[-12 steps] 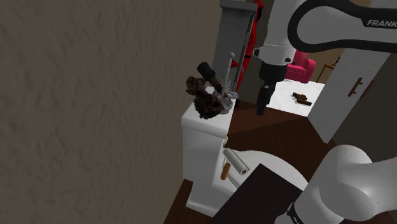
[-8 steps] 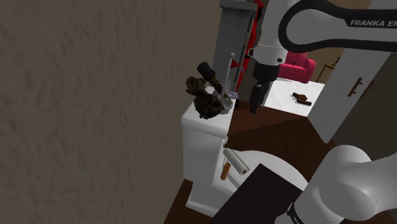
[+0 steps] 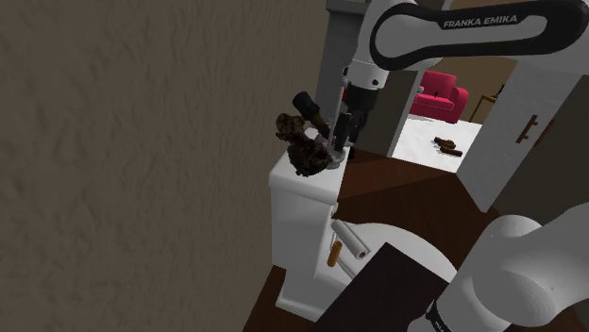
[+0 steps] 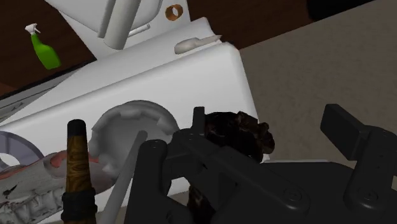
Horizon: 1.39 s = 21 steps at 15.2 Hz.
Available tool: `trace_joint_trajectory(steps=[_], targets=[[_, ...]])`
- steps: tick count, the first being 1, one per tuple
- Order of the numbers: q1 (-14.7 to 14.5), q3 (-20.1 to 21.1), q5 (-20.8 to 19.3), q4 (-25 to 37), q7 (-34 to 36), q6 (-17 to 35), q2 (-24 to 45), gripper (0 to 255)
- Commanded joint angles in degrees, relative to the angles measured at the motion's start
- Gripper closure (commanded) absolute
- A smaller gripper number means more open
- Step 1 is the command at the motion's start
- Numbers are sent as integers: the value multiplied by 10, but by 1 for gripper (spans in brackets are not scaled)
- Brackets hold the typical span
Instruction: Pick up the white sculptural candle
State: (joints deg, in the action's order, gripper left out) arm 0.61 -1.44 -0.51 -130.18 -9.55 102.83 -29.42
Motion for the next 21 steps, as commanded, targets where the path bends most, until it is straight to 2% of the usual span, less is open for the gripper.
trace_joint_trajectory(steps=[1, 7, 12, 21], targets=[[0, -7, 13, 30, -1, 25, 43, 0], [-1, -31, 58, 123, -15, 78, 156, 0], [1, -47, 105, 216, -32, 102, 250, 0], [1, -47, 111, 165, -42, 159, 256, 0]])
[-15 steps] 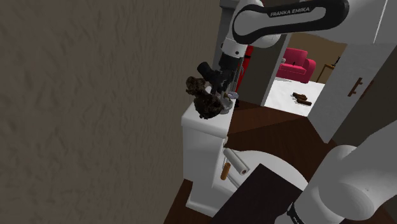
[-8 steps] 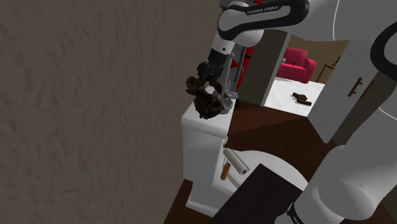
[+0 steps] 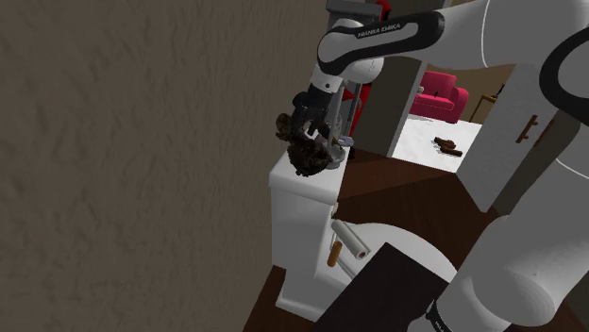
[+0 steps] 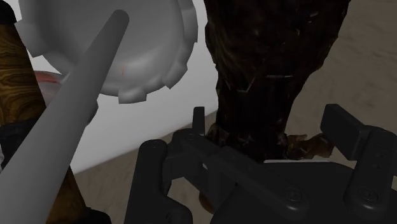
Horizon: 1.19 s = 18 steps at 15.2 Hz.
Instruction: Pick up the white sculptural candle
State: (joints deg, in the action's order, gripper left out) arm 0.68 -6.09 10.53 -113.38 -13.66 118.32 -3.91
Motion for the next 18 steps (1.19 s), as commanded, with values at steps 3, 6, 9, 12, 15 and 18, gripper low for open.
trace_joint_trajectory(steps=[3, 6, 9, 12, 15, 18], targets=[[0, 0, 1, -3, -1, 4, 1, 255], [0, 0, 1, -3, -1, 4, 1, 255], [0, 0, 1, -3, -2, 3, 1, 255], [0, 0, 0, 3, 0, -4, -1, 255], [0, -1, -3, 23, 5, -26, -3, 255], [0, -1, -5, 44, 9, -49, -5, 255]])
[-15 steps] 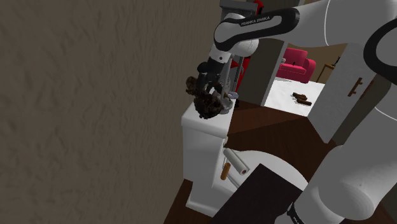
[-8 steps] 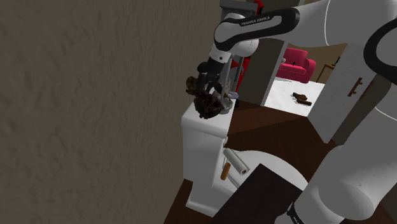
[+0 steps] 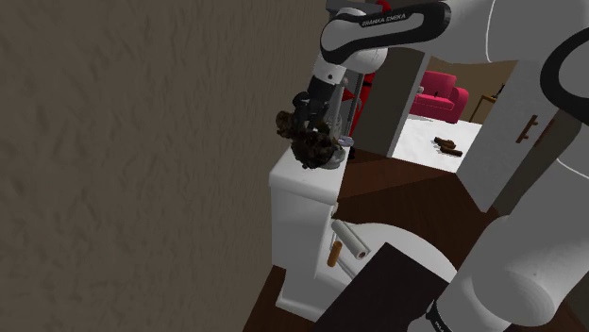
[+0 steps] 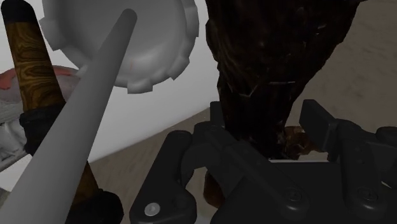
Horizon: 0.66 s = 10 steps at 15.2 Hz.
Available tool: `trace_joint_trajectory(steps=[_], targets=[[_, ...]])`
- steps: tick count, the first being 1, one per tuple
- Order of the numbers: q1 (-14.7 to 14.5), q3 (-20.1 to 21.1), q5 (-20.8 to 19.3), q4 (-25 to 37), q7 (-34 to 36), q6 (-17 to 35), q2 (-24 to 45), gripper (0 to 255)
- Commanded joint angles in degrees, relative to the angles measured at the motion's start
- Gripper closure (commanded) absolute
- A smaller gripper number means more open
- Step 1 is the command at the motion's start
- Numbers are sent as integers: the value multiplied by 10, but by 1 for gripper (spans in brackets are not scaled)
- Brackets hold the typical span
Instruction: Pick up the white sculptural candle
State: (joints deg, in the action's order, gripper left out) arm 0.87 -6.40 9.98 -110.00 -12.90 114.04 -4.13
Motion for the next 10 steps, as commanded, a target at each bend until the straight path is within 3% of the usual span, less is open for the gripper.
trace_joint_trajectory(steps=[1, 10], targets=[[-2, 2, 0, 18, 2, -13, -3, 255], [-2, 0, -3, 74, 11, -68, -2, 255]])
